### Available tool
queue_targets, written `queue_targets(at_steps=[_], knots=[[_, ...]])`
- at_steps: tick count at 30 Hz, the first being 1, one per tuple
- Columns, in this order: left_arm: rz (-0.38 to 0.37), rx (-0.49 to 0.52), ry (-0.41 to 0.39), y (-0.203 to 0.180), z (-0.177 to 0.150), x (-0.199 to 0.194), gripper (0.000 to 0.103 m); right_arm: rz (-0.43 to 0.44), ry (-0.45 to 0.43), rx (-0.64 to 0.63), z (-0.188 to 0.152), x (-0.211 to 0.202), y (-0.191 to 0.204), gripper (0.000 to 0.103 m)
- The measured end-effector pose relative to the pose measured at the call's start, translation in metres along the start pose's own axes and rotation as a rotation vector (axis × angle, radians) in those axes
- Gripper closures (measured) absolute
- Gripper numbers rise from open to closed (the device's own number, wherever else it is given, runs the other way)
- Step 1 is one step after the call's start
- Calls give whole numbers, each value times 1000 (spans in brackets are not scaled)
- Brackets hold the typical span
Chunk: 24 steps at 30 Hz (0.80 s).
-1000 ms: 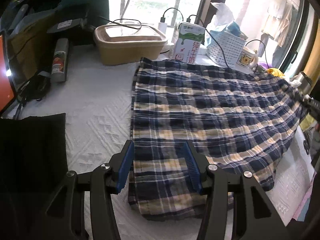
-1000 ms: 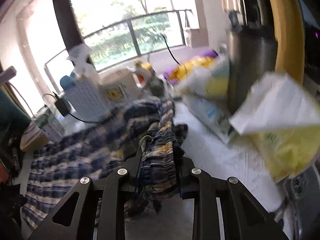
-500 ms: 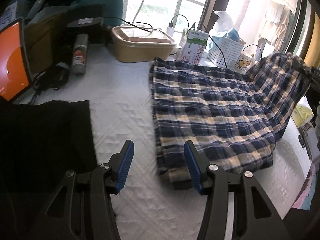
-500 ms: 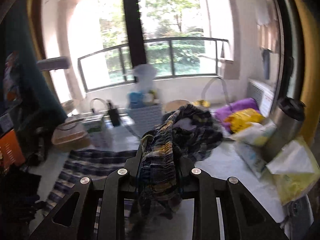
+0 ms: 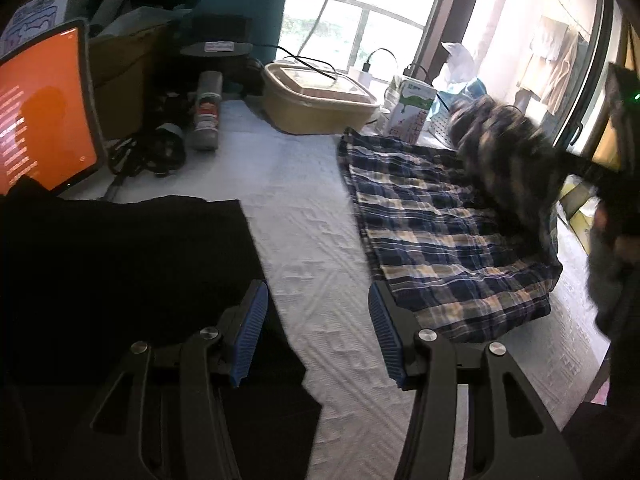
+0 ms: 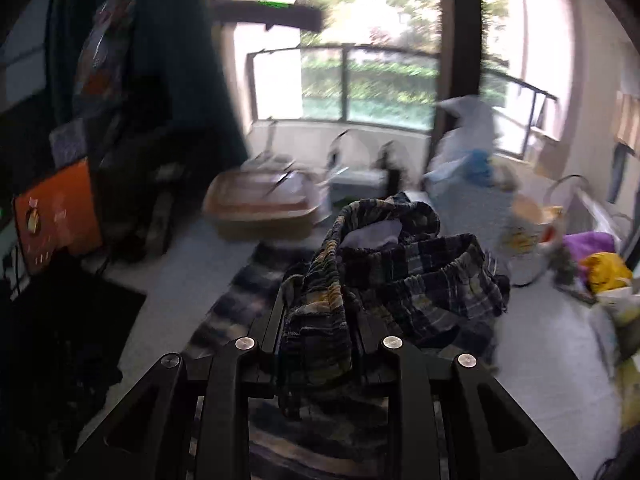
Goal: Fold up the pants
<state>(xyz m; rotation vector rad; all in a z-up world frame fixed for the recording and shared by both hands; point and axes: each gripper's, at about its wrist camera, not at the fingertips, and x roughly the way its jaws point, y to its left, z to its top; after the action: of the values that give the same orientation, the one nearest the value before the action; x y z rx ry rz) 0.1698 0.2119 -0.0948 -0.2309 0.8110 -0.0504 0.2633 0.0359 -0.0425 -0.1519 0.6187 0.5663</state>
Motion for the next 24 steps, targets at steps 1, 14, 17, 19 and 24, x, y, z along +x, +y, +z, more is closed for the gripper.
queue_targets(at_steps=[1,14,17,19,24], knots=[[3,-4,0,1,0,0,50,13,20,-18,-4,8,11,76],[82,-38,3,15,-10,-19,50,158,141,-63,-14,57,67,52],[107,-27,1,15,-8,-19,50,275,163,-106,-19,52,82,22],[120,-13,-5,12,-3,-20,50,307,119,-106,-21,38,82,22],[117,53,-21,-11,12,-15,50,269,23,-39,-15,7,43,22]])
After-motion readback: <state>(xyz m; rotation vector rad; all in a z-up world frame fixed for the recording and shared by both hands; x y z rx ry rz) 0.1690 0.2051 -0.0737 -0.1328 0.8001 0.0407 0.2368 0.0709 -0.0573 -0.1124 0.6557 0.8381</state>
